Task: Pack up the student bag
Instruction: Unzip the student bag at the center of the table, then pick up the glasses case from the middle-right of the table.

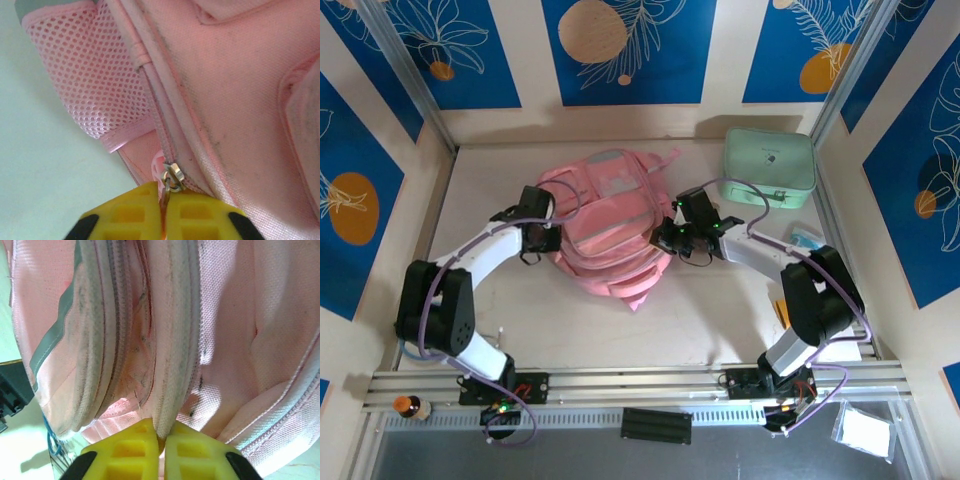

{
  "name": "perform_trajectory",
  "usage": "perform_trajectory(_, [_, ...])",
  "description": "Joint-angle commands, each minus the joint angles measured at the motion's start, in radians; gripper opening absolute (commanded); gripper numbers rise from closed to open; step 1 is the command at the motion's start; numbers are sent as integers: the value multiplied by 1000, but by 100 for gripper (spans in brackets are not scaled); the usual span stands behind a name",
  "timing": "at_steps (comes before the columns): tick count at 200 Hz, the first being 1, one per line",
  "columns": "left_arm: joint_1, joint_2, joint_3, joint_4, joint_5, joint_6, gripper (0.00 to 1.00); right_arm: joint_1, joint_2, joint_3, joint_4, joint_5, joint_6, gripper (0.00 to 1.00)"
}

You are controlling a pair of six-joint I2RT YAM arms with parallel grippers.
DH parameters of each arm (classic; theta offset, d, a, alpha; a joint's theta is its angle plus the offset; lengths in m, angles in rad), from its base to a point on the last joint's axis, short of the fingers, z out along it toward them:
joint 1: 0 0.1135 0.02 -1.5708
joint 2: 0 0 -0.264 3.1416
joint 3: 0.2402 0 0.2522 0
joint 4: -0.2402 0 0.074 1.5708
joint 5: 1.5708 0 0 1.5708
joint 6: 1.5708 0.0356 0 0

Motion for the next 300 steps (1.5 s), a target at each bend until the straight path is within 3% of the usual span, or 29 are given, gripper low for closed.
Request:
perform_trajectory(1, [52, -75, -29, 2, -176, -87, 25, -19, -31, 29, -100, 56, -33, 22])
perform_trajectory(14, [53, -117, -38, -7, -170, -99, 46, -19, -73, 40, -146, 112, -55, 37])
perform_trajectory(30, [55, -173, -47, -19, -149, -106, 70, -23, -134, 45, -213, 200, -76, 49])
perform_trajectory(43, [54, -217, -53, -30, -135, -115, 82, -32, -179, 40, -268, 279, -92, 54])
perform_trajectory(73, [56, -315, -78, -7, -104, -147, 96, -79, -261, -2, -355, 429, -152, 58])
perform_trajectory(90, [56, -353, -80, 22, -51, -162, 98, -132, -288, -23, -392, 487, -172, 62])
perform_trajectory(106, [56, -370, -65, 38, 5, -180, 99, -189, -286, -29, -401, 491, -198, 74])
perform_trajectory(142, [56, -388, -86, 170, 109, -217, 99, -270, -141, 28, -407, 437, -281, 82])
perform_trajectory(209, [56, -359, -64, 152, 207, -199, 100, -240, 153, 207, -374, 379, -377, 92])
perform_trajectory(253, [55, -354, -65, 150, 225, -211, 100, -198, 281, 303, -442, 451, -391, 91])
perform_trajectory(300, [47, -366, -63, 145, 171, -203, 100, -175, 360, 350, -493, 519, -373, 77])
